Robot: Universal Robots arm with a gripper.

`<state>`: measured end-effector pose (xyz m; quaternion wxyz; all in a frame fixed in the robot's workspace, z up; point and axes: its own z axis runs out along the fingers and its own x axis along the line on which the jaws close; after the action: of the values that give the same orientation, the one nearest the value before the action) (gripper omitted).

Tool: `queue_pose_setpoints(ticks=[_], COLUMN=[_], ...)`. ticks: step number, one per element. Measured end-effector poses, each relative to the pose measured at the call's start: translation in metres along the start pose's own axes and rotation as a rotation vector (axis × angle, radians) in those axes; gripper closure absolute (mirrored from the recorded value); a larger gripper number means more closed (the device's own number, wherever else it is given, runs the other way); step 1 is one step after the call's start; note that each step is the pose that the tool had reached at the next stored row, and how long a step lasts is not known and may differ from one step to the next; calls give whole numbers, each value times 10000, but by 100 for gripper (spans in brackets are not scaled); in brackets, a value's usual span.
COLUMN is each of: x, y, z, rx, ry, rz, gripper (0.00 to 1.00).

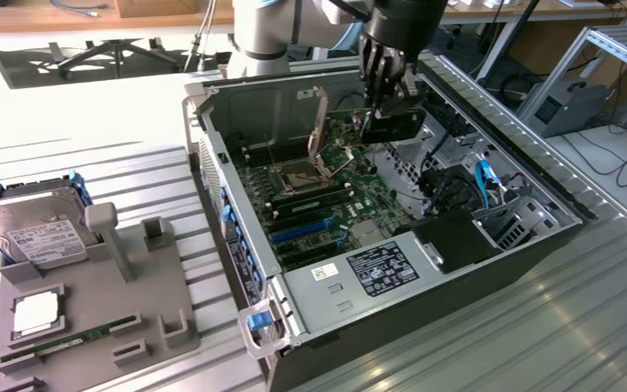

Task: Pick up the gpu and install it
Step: 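Insert the gpu into the slot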

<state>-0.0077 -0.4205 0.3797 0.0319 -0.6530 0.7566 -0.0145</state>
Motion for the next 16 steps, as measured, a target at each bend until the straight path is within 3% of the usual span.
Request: queue_pose_setpoints(ticks=[16], x=[0], y=[0], z=[0], rx=[-24], ry=[-52], rz=[-809], gripper=[73])
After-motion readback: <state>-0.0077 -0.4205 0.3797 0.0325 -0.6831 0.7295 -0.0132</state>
